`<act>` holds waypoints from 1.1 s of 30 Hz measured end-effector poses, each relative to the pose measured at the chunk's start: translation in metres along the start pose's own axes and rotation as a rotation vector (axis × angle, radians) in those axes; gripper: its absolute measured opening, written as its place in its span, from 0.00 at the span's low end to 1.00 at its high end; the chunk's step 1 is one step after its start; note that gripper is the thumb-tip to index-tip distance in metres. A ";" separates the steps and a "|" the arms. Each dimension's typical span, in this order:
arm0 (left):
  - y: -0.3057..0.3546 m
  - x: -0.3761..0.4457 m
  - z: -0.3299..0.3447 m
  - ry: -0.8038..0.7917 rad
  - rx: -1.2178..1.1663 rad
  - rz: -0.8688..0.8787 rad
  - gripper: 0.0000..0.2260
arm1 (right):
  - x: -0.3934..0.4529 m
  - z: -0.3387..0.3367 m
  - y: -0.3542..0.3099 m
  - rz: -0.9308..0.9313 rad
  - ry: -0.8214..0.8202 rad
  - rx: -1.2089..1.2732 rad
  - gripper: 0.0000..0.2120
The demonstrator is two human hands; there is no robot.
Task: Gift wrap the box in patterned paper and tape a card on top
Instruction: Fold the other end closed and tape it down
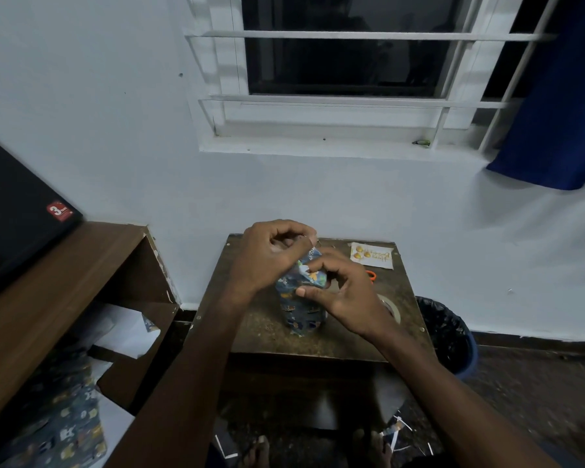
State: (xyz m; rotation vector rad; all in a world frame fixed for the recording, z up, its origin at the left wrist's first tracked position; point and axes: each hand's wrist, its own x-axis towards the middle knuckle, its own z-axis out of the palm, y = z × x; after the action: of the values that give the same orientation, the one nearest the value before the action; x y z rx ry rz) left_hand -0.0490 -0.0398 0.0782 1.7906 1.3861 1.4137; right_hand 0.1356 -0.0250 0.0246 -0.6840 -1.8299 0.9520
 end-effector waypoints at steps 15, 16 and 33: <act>0.033 0.005 0.004 0.169 0.145 -0.107 0.15 | 0.005 0.010 -0.011 -0.010 0.021 -0.001 0.11; 0.035 0.004 0.004 0.183 0.117 -0.112 0.17 | 0.005 0.010 -0.012 -0.009 0.021 -0.001 0.11; -0.016 -0.002 -0.020 -0.063 -0.173 -0.086 0.07 | 0.006 0.004 -0.007 -0.047 0.024 0.006 0.12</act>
State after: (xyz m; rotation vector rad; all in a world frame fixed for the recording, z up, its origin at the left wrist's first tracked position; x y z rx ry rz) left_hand -0.0741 -0.0393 0.0713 1.6319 1.2533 1.3764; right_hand 0.1297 -0.0255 0.0323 -0.6439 -1.8137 0.9146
